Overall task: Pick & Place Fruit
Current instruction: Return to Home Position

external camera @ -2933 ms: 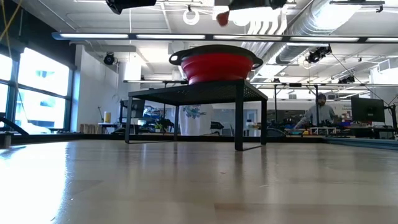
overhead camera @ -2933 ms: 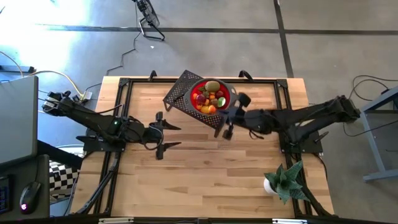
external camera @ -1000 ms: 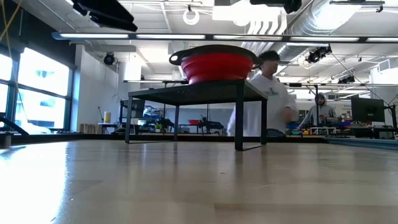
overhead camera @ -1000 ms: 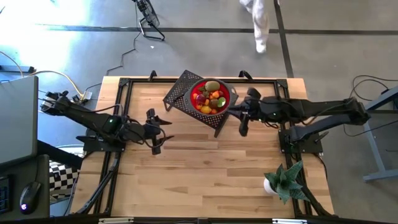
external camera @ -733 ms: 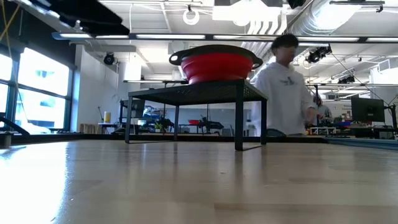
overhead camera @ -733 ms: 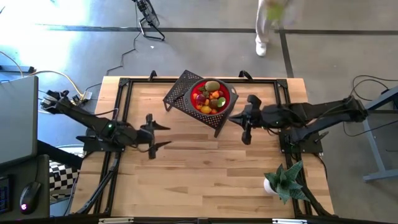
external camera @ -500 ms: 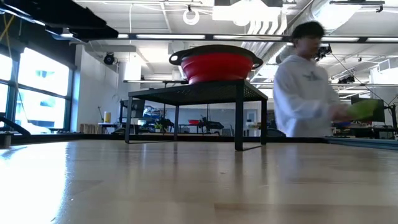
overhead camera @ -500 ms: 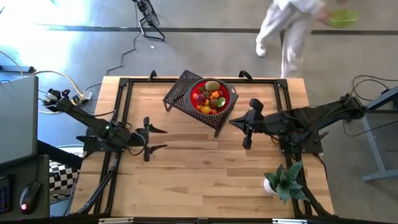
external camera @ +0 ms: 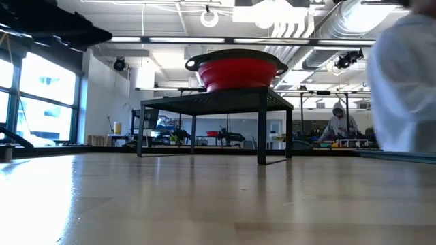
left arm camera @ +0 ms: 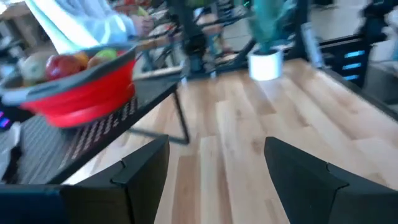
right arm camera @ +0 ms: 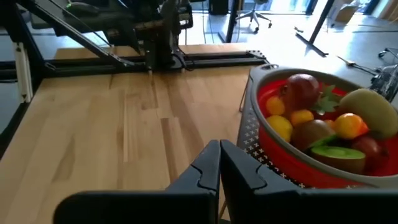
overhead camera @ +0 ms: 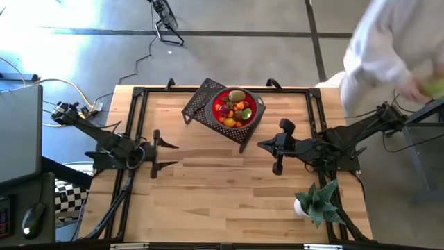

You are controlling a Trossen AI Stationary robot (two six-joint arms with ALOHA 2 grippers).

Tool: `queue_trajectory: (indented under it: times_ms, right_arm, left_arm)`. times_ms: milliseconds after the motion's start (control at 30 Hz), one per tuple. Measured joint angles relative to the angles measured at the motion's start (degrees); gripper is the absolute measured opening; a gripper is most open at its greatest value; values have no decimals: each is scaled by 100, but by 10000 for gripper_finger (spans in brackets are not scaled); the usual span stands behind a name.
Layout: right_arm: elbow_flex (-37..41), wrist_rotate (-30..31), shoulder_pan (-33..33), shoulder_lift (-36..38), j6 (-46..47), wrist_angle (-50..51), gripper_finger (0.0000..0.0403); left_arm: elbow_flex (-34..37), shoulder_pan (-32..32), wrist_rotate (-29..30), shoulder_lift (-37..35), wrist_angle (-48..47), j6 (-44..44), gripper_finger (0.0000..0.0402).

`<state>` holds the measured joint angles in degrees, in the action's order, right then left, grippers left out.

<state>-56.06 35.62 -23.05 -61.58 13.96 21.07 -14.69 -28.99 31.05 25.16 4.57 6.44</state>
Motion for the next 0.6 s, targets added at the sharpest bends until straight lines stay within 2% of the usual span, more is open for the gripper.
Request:
queue_trajectory:
  times_ms: [300,600]
  right_arm:
    - [19,-31,5,63,-22,-26,4]
    - [19,-238,5,85,-117,-7,4]
  left_arm:
    - [449,9,-239,-974,-169,233,258]
    - [883,10,-855,-2006,-433,391,258]
